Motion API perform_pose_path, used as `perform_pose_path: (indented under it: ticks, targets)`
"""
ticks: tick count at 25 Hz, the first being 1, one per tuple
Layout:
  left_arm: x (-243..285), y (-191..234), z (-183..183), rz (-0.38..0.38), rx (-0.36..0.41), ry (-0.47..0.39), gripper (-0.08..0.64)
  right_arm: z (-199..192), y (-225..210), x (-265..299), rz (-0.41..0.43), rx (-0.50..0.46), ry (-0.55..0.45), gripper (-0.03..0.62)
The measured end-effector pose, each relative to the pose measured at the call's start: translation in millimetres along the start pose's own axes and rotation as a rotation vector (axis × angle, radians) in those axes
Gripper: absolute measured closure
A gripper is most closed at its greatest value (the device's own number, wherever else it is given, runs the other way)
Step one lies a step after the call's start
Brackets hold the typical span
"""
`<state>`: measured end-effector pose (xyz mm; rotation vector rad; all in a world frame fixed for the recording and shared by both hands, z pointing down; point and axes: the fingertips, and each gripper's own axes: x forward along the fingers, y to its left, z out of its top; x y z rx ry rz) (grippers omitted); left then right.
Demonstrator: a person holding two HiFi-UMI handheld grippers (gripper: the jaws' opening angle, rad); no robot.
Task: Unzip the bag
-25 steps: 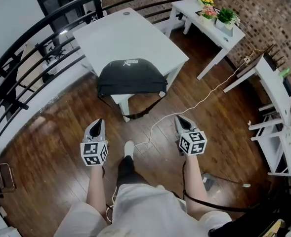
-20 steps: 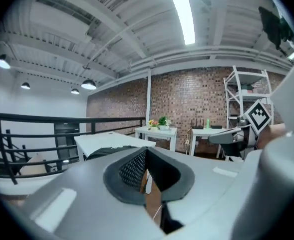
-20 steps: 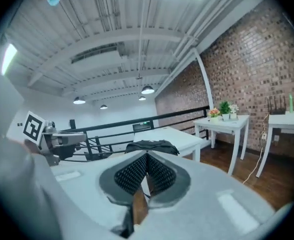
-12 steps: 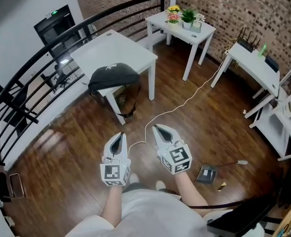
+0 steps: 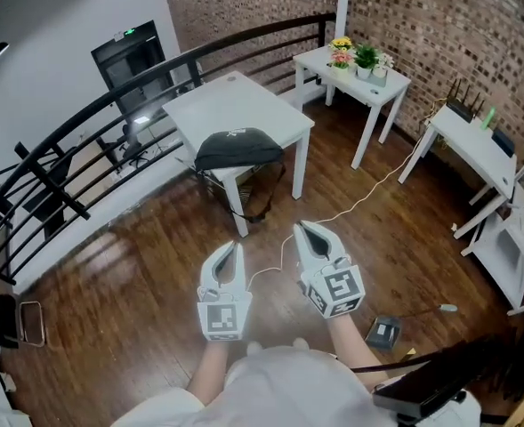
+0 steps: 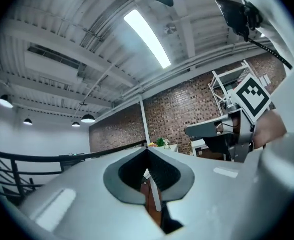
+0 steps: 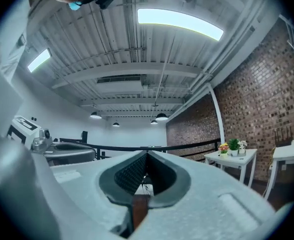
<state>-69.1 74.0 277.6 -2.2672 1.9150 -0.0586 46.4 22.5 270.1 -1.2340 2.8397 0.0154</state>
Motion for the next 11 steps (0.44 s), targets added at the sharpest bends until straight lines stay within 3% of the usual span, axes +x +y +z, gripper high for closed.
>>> perform_pose_path:
  ticks: [5, 11]
  targets:
    - [-12.1, 24.4, -14.8, 0.033, -0.056, 0.028, 0.541, -16.4, 28.2, 15.4, 0.067, 0.008, 0.063, 0.601]
    - [-25.2, 34.8, -5.7, 0.041, -0.031, 0.017, 0.542, -26.3, 53.2, 20.0, 0.117, 0.018, 0.107, 0.601]
